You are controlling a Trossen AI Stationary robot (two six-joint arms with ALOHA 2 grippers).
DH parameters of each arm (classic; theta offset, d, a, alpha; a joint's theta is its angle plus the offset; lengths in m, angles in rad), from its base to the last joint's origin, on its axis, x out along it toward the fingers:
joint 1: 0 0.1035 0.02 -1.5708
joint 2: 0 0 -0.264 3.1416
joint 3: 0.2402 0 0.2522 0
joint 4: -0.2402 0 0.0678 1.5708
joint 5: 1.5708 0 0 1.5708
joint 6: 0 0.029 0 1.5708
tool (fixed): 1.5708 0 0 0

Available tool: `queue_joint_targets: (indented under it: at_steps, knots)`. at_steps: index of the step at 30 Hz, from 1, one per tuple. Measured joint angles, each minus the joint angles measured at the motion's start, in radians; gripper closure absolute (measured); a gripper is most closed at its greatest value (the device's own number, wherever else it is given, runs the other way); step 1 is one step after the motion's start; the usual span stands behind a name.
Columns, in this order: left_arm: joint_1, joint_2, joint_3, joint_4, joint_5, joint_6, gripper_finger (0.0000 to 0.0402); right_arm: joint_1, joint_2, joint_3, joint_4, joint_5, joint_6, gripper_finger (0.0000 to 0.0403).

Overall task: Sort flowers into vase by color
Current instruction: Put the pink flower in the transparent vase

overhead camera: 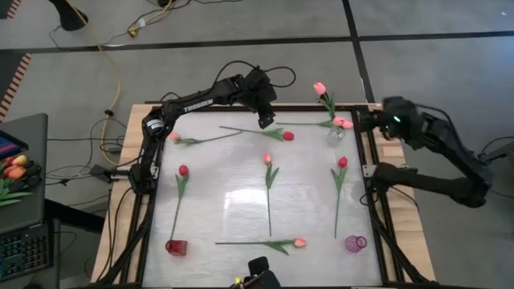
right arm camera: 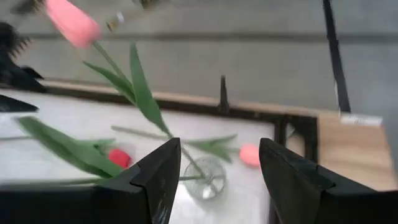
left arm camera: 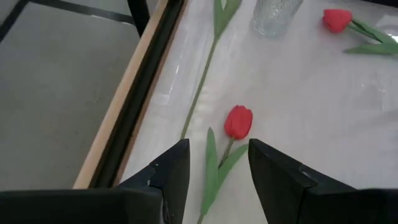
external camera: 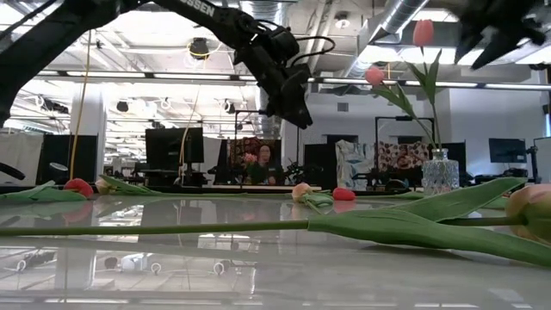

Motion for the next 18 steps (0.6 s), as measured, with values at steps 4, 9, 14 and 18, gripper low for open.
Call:
queue_joint_targets:
  at_steps: [4, 9, 14, 18]
  knots:
    - [-0.01, -0.002, 0.0, -0.031, 0.008, -0.006, 0.0251, -0.209, 0.164, 0.042, 0.033, -0.13, -0.046, 0.0157]
    - [-0.035, -0.003, 0.0, -0.116, 0.02, 0.019, 0.0251, -0.429, 0.283, 0.131, 0.115, -0.273, -0.084, 0.0156]
    - [-0.068, -0.003, 0.0, -0.116, 0.015, 0.042, 0.0251, -0.432, 0.294, 0.146, 0.09, -0.303, -0.034, 0.0158]
    - [-0.081, -0.003, 0.0, -0.116, 0.02, 0.058, 0.0251, -0.388, 0.297, 0.145, 0.113, -0.284, 0.034, 0.0158]
